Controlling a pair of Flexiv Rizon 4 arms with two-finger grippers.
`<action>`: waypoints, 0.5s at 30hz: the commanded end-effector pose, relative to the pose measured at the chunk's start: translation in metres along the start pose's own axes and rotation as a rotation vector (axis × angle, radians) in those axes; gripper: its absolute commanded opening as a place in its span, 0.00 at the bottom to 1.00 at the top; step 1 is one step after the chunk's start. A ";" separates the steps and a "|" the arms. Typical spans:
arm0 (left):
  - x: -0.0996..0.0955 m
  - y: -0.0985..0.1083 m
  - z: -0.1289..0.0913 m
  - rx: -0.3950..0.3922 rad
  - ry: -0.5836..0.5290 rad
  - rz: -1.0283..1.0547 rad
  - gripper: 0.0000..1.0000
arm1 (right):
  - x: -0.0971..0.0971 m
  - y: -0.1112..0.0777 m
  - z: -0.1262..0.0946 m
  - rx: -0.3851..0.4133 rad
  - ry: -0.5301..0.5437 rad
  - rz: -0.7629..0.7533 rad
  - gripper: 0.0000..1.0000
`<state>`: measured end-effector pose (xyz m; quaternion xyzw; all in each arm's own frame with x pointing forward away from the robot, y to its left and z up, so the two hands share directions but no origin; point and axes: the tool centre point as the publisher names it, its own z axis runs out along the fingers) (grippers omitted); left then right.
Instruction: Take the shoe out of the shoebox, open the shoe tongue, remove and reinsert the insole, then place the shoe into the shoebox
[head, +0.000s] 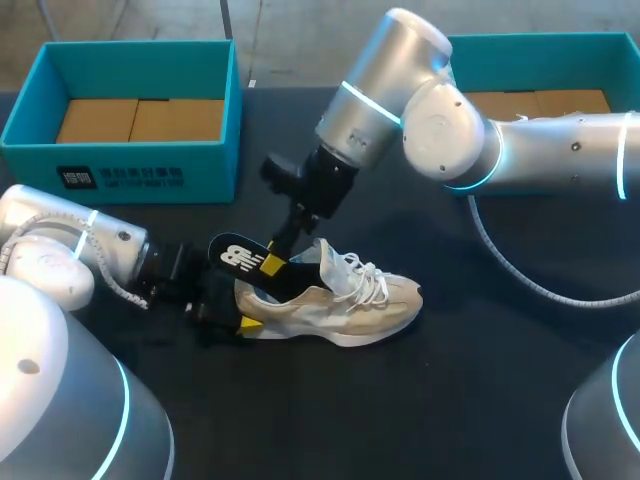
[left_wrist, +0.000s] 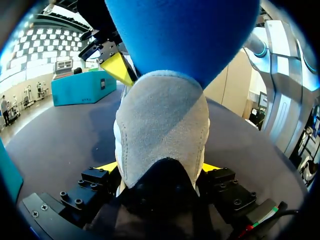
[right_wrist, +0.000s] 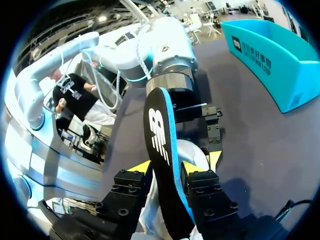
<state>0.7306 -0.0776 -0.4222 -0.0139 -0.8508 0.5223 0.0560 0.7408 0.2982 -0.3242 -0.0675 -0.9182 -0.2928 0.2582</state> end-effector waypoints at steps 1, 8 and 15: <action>0.000 0.001 0.001 -0.001 0.000 0.000 0.00 | -0.004 -0.003 0.006 -0.013 0.022 -0.004 0.38; 0.000 0.001 0.001 -0.001 0.000 0.000 0.00 | -0.003 -0.004 0.010 -0.023 0.035 -0.008 0.38; 0.000 0.001 0.001 -0.001 0.000 0.000 0.00 | -0.003 -0.002 0.012 -0.031 0.046 -0.016 0.27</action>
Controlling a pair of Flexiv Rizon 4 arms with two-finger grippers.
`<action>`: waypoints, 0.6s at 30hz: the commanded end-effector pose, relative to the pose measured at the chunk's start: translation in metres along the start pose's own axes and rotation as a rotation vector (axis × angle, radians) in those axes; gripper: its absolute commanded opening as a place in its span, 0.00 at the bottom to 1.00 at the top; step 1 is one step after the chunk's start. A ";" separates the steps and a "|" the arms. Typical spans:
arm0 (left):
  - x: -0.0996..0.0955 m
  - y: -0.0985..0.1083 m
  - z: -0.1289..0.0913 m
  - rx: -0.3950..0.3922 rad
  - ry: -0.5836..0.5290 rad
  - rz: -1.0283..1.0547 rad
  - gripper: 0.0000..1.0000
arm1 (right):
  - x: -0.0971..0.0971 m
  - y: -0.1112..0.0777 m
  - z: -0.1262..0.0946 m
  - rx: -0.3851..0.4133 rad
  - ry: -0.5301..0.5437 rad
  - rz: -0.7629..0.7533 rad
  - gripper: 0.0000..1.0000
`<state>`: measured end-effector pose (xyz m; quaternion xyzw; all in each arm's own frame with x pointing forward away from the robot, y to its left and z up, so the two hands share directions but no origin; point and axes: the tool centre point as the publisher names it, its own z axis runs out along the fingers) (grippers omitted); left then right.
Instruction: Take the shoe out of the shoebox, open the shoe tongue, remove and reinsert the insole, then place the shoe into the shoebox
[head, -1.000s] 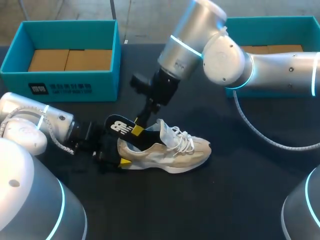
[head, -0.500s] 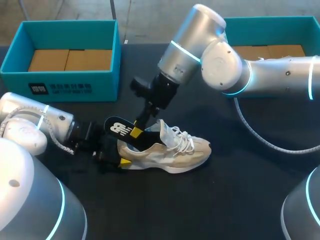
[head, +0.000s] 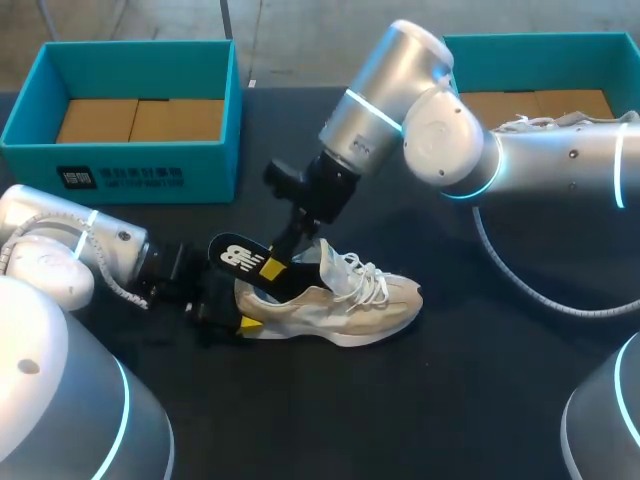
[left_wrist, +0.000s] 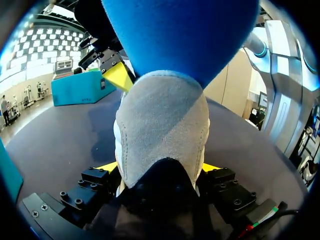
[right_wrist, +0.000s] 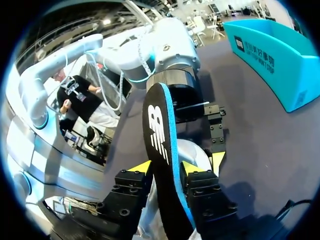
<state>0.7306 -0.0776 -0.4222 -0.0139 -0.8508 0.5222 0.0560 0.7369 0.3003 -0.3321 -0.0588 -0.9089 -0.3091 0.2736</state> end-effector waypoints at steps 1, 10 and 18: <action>0.000 0.001 0.001 -0.001 0.000 0.000 0.00 | -0.002 0.002 0.004 -0.004 0.007 -0.002 0.21; 0.000 0.001 0.001 -0.001 0.000 0.000 0.00 | 0.002 0.006 0.003 -0.022 0.008 -0.019 0.00; 0.000 0.001 0.001 -0.001 0.000 0.000 0.00 | 0.008 0.020 -0.018 -0.074 -0.042 -0.060 0.00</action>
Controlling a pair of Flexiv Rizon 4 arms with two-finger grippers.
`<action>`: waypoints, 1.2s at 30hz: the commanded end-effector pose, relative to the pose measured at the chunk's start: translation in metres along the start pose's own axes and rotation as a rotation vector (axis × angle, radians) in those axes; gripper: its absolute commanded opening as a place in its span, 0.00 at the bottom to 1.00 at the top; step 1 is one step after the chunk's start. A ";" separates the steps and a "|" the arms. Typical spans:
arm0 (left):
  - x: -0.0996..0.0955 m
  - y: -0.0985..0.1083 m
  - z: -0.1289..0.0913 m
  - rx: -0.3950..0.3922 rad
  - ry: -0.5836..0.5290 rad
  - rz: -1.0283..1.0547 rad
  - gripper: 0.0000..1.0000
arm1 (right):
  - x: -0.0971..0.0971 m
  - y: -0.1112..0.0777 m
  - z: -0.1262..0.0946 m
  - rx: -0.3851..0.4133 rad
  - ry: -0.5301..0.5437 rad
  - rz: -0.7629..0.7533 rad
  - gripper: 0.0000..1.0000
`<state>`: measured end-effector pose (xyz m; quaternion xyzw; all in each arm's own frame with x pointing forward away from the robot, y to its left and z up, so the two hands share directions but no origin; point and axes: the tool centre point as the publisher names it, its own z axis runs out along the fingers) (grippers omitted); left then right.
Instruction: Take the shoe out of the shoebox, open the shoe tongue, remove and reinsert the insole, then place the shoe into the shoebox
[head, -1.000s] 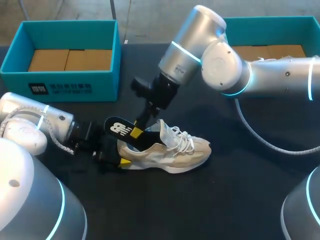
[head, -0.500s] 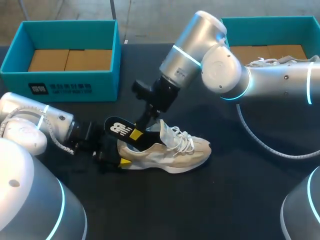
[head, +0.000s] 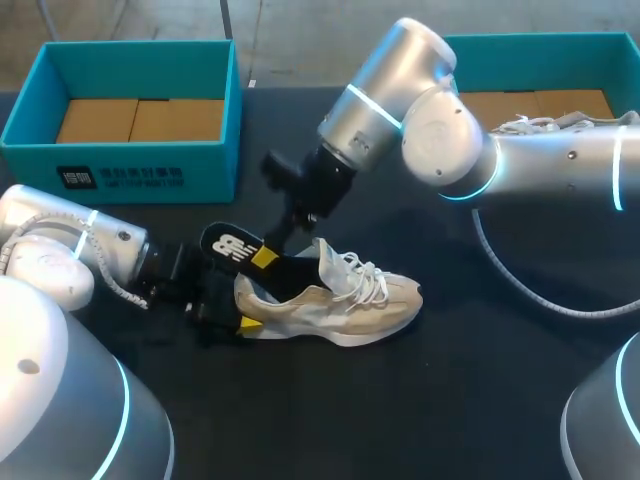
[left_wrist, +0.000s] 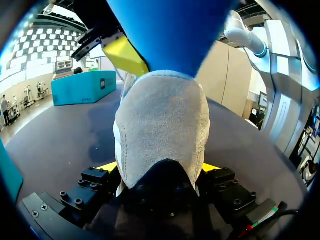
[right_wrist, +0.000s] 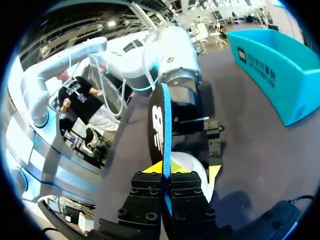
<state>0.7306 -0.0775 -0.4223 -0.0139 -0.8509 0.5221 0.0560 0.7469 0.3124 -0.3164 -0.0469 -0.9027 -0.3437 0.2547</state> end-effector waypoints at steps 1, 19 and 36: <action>0.000 0.001 0.001 -0.001 0.000 0.000 0.00 | 0.009 0.003 -0.013 -0.017 -0.029 -0.015 0.00; 0.000 0.001 0.001 -0.001 0.000 0.000 0.00 | 0.008 0.070 -0.044 -0.229 -0.173 -0.111 0.00; 0.000 0.001 0.001 -0.001 0.000 0.000 0.00 | -0.008 0.102 -0.061 -0.351 -0.311 -0.070 0.00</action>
